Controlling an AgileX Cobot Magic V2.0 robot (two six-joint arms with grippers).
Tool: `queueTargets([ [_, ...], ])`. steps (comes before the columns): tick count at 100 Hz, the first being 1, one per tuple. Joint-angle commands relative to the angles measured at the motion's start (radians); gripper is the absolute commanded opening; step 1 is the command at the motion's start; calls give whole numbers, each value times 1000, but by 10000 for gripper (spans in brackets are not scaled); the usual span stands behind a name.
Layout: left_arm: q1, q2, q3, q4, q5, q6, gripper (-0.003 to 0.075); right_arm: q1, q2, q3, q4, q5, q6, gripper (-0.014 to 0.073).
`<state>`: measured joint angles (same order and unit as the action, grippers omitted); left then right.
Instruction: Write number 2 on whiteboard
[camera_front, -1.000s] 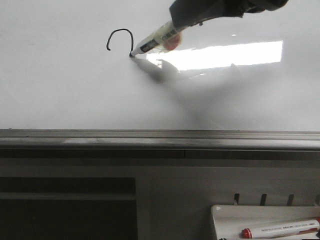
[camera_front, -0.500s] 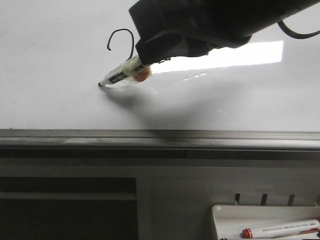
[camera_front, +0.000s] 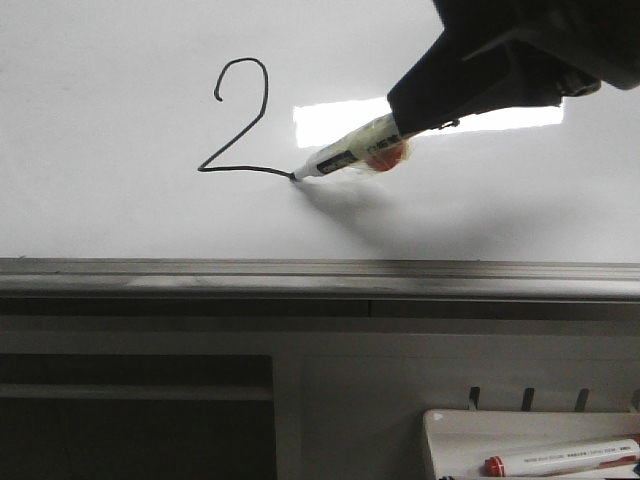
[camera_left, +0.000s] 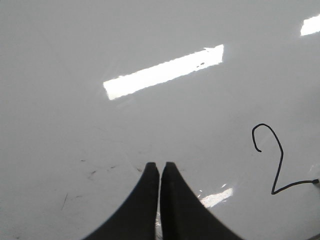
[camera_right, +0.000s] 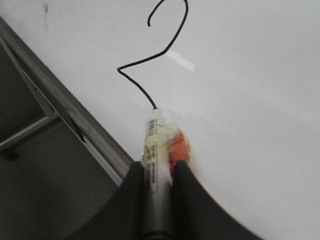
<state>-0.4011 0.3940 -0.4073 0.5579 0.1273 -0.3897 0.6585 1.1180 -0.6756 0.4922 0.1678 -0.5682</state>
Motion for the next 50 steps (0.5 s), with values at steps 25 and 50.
queueTargets([
  [25, 5, 8, -27, 26, -127, -4, -20, 36, -52, -12, -12, -57, -14, -50],
  [50, -63, 12, 20, 245, -354, -4, 18, 137, -81, -35, -22, -58, -14, -50],
])
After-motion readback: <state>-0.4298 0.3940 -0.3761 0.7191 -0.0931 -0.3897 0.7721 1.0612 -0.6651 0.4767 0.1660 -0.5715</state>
